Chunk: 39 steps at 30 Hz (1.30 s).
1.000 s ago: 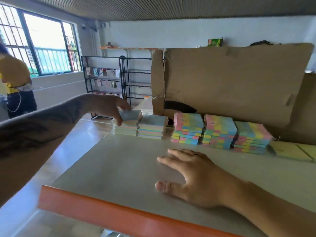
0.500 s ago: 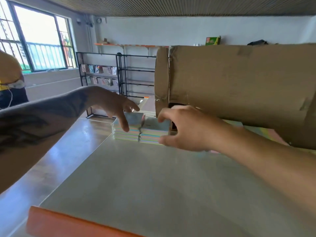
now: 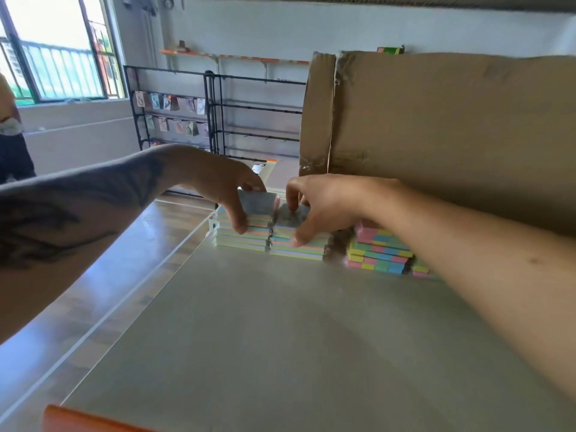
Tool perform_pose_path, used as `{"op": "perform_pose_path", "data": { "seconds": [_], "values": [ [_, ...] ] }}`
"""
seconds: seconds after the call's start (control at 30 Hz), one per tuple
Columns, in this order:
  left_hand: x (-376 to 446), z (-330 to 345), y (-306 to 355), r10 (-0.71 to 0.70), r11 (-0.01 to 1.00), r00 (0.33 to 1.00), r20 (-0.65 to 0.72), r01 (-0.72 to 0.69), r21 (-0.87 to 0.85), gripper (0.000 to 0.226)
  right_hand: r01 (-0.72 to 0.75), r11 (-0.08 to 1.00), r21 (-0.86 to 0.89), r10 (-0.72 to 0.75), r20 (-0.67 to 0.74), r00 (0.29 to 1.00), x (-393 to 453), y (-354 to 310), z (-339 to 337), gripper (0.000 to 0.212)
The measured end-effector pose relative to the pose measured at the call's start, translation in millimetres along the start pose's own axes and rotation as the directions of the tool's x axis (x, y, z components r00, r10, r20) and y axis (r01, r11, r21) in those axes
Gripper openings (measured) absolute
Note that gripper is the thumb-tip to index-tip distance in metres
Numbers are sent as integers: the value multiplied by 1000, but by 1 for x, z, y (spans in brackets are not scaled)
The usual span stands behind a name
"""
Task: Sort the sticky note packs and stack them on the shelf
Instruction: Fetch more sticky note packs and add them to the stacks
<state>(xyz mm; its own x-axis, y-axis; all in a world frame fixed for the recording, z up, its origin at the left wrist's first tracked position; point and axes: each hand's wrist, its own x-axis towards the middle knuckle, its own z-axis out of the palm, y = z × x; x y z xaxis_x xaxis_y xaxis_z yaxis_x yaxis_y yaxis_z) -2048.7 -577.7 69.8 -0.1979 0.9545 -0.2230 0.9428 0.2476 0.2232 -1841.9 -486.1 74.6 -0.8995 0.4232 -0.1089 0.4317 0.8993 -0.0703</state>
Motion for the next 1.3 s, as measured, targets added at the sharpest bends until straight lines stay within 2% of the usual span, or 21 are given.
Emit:
{"op": "perform_pose_path", "data": {
  "seconds": [0.1, 0.2, 0.27, 0.43, 0.9, 1.1, 1.3],
  "values": [
    [-1, 0, 1, -1, 1000, 1000, -7, 1, 23, 88, 3, 1000, 7, -4, 21, 1000, 3, -1, -2, 61],
    [-1, -1, 6, -7, 998, 1000, -8, 7, 62, 69, 6, 1000, -2, -6, 41, 999, 7, -2, -3, 59],
    [-2, -1, 8, -16, 997, 1000, -19, 17, 78, 65, 2, 1000, 1, -2, 55, 998, 8, -1, -4, 56],
    [0, -1, 9, -21, 997, 1000, -7, 22, 80, 66, 6, 1000, -4, -6, 49, 999, 9, 0, -4, 48],
    [1, -2, 11, -3, 1000, 999, 34, 2, 24, 72, -17, 999, -39, 17, 12, 1000, -3, -2, -2, 47],
    [-6, -5, 10, -17, 991, 998, 61, 9, 133, 100, 17, 998, -59, -23, -106, 994, -23, -3, -3, 55],
    [-31, -3, 17, -109, 984, 994, 12, 106, 140, 128, 66, 995, -70, -80, -214, 974, -57, 5, 0, 50]
  ]
}}
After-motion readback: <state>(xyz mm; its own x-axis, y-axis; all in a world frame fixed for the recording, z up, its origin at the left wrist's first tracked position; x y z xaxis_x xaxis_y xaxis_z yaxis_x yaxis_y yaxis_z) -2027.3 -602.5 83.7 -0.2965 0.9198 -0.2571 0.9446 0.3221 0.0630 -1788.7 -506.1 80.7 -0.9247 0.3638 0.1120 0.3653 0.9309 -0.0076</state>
